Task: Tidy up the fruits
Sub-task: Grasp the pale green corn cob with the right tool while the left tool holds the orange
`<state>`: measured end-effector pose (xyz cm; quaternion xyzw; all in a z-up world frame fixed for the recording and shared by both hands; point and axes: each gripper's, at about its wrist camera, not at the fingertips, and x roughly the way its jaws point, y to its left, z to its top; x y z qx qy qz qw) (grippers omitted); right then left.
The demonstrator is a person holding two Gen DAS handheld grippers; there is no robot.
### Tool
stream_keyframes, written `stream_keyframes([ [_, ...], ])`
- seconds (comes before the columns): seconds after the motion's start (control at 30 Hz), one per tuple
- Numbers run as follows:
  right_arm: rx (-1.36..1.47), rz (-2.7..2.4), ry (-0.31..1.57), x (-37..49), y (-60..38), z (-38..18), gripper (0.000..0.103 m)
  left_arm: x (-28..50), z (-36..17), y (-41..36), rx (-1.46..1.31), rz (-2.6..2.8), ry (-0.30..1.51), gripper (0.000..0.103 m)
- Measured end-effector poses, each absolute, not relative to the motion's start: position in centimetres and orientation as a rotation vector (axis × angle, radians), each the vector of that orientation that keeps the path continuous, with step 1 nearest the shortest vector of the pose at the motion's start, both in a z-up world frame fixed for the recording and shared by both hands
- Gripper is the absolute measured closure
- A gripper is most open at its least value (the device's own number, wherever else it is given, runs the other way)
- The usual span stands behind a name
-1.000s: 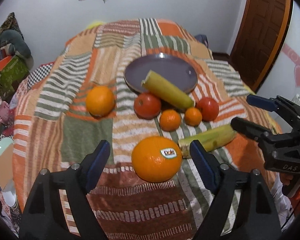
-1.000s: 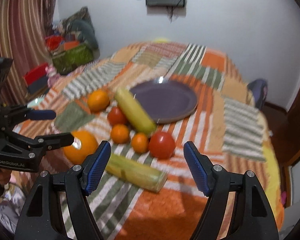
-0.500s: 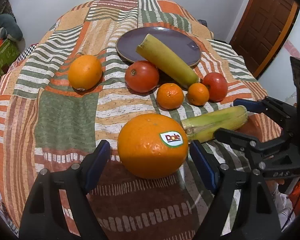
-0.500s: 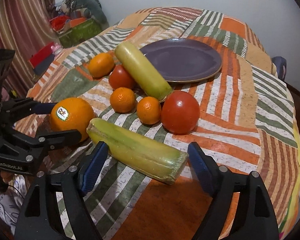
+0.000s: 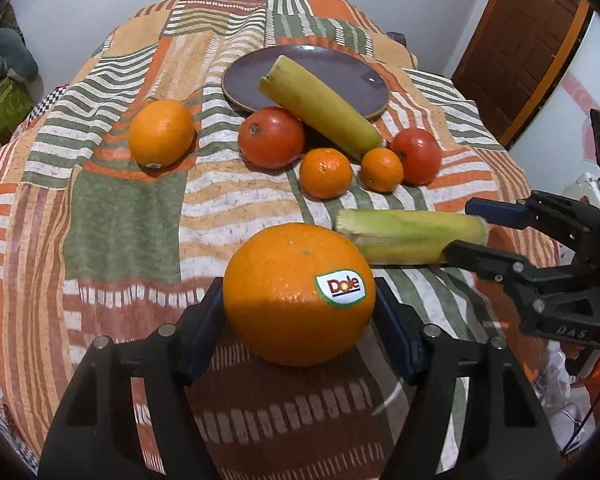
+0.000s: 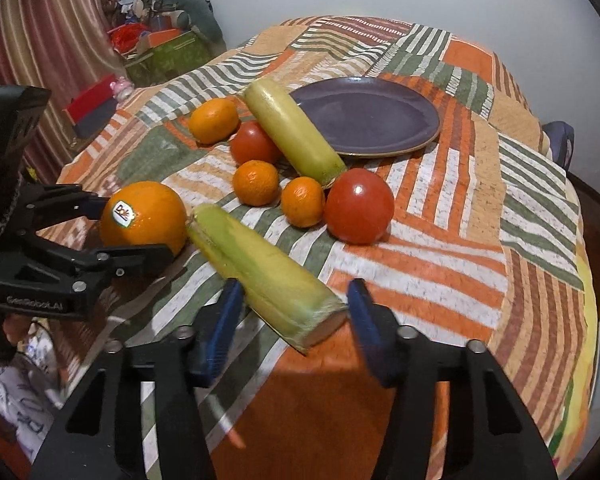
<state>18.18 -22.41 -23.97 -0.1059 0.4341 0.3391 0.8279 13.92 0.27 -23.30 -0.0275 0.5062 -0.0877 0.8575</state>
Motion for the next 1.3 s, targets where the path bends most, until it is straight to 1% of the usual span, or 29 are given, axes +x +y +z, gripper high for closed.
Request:
stream_keyframes([
  [0.2, -0.227, 0.77, 0.906, 17.5, -22.1, -22.9, 0.059, 13.0, -23.2, -0.1, -0.035, -0.187, 1.062, 0.033],
  [0.3, -0.258, 0.806, 0.899, 18.2, -20.8, -23.3, 0.056, 13.1, -23.3, 0.0, -0.051, -0.186, 1.067, 0.033],
  [0.43, -0.33, 0.834, 0.914, 19.5, -18.3, -24.1, 0.056, 13.1, -23.3, 0.1, -0.056, -0.188, 1.068, 0.033],
  [0.5, -0.347, 0.839, 0.952, 20.7, -17.2, -25.0, 0.056, 13.1, -23.3, 0.2, -0.063, -0.188, 1.068, 0.033],
  [0.57, -0.345, 0.85, 0.973, 21.3, -16.7, -25.6, 0.053, 13.1, -23.4, 0.3, -0.075, -0.187, 1.069, 0.033],
  [0.73, -0.34, 0.839, 0.973, 20.9, -16.3, -26.0, 0.05, 13.1, -23.4, 0.3, -0.08, -0.189, 1.073, 0.033],
  [0.83, -0.344, 0.808, 0.975, 20.1, -16.0, -25.9, 0.052, 13.0, -23.2, 0.2, -0.075, -0.183, 1.073, 0.033],
  [0.9, -0.348, 0.795, 0.98, 19.7, -16.1, -25.6, 0.055, 12.8, -23.1, 0.3, -0.077, -0.18, 1.071, 0.033],
  [0.97, -0.313, 0.804, 1.019, 19.7, -16.9, -25.1, 0.062, 12.6, -23.0, 0.6, -0.085, -0.178, 1.07, 0.033],
  [1.07, -0.254, 0.829, 1.071, 19.6, -18.2, -24.7, 0.066, 12.2, -22.9, 1.0, -0.089, -0.174, 1.069, 0.033],
  [1.17, -0.295, 0.83, 1.055, 18.8, -18.2, -24.9, 0.065, 11.9, -23.0, 1.4, -0.089, -0.17, 1.067, 0.033],
  [1.27, -0.351, 0.801, 1.064, 18.9, -17.2, -26.2, 0.059, 12.2, -23.2, 1.5, -0.098, -0.167, 1.075, 0.033],
  [1.3, -0.35, 0.8, 1.072, 19.0, -17.0, -26.7, 0.059, 12.2, -23.2, 1.5, -0.098, -0.165, 1.075, 0.033],
])
